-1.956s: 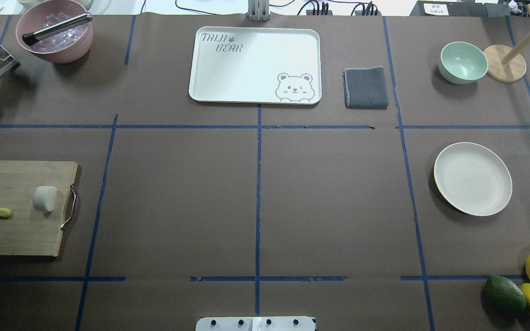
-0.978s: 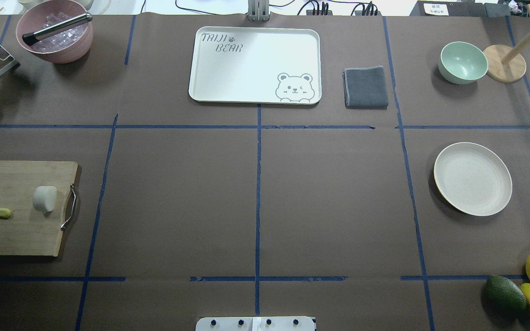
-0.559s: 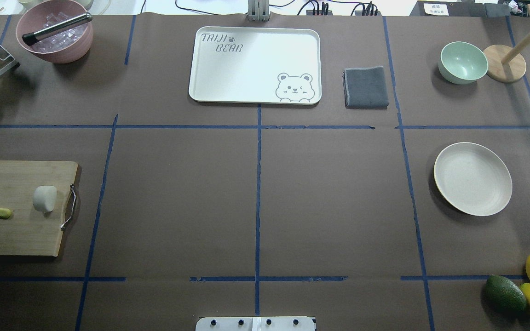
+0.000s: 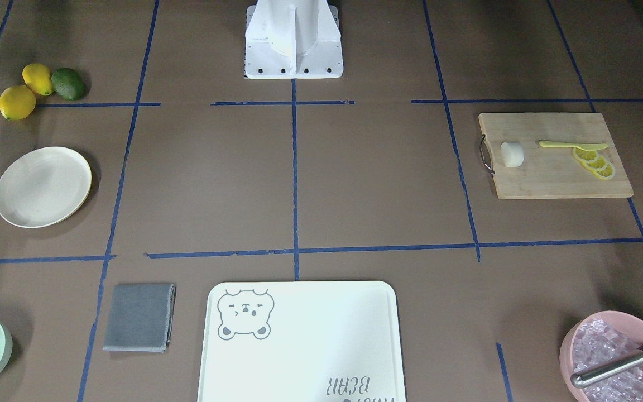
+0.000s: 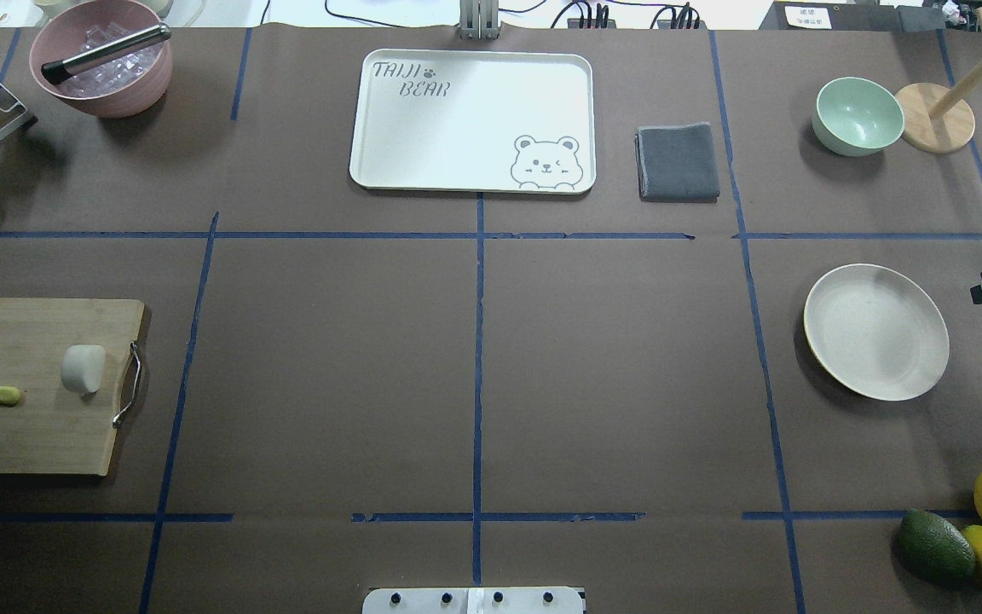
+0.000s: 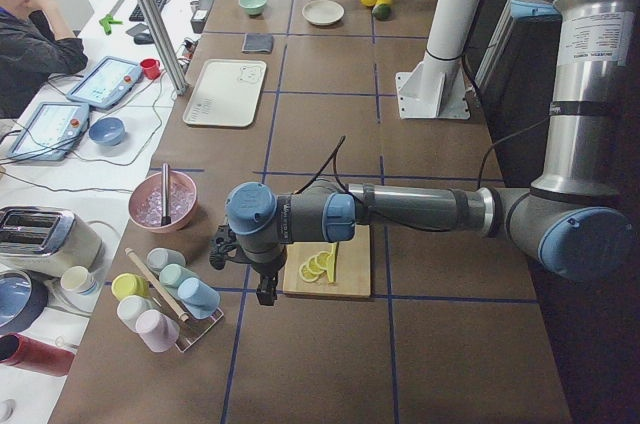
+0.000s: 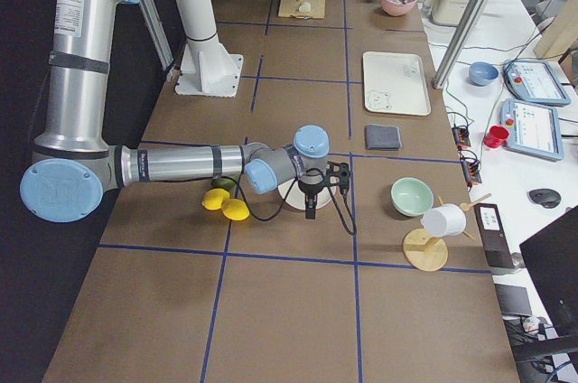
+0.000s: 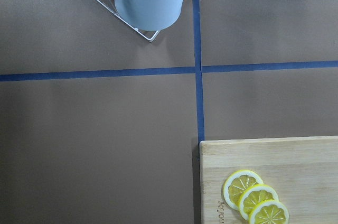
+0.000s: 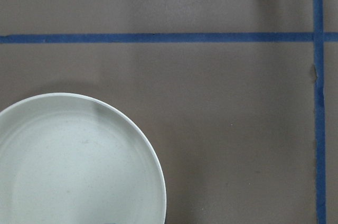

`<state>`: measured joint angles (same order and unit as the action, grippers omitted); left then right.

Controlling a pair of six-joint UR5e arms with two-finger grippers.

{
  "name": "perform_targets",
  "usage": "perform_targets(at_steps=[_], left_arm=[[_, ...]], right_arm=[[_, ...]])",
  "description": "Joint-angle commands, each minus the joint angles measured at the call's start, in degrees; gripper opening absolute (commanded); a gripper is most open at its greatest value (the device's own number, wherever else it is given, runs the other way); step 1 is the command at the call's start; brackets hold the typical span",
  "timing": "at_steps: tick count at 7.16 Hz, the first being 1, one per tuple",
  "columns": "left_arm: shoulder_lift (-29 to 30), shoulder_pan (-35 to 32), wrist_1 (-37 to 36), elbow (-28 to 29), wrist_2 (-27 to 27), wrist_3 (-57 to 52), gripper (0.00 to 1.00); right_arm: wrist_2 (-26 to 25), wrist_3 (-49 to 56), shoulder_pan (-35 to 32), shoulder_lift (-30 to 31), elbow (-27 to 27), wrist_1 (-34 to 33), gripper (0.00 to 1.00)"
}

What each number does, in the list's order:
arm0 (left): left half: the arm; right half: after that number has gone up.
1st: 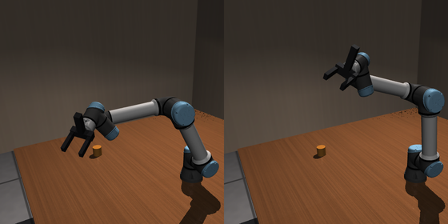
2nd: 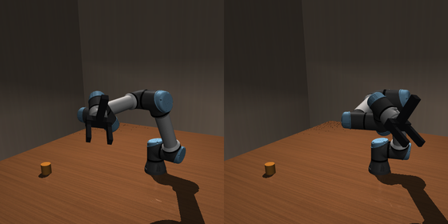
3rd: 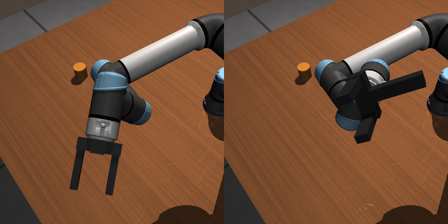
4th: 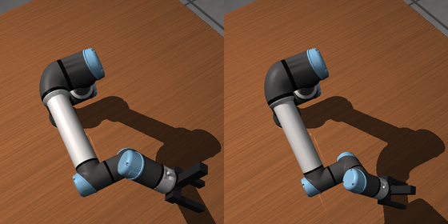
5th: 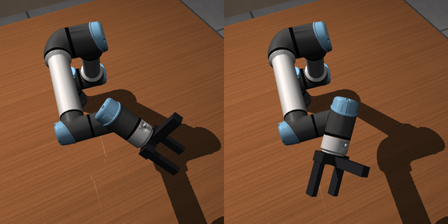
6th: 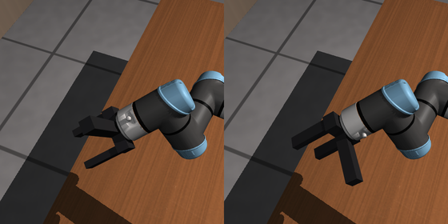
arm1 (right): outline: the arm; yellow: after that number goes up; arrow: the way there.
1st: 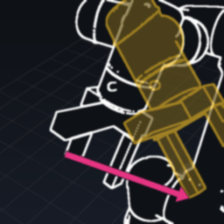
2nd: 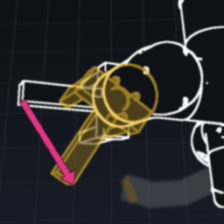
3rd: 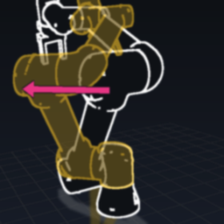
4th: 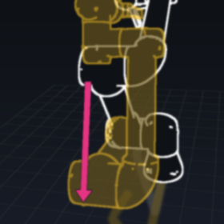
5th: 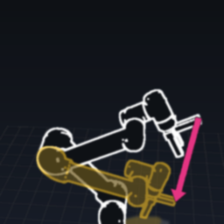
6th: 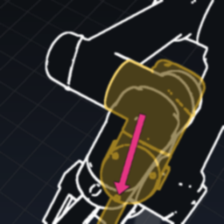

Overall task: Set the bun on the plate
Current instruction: 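Move the right gripper to the white plate's rim and grip it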

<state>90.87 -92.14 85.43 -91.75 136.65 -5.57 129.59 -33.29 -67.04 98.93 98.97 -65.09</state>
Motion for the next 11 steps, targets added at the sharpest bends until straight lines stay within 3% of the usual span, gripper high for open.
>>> perform_targets(at_steps=[1,9,11], left_arm=[[0.0,0.0,0.0,0.0,0.0,0.1,1.00],[0.0,0.0,0.0,0.0,-0.1,-0.1,1.00],[0.0,-0.1,0.0,0.0,-0.1,-0.1,1.00]], right_arm=[[-0.9,-0.9,4.4,-0.4,-6.2,6.3,1.00],[-0.6,-6.4,8.6,-2.3,-7.6,6.8,0.96],[-0.7,-6.4,8.6,-2.3,-7.8,6.7,0.76]])
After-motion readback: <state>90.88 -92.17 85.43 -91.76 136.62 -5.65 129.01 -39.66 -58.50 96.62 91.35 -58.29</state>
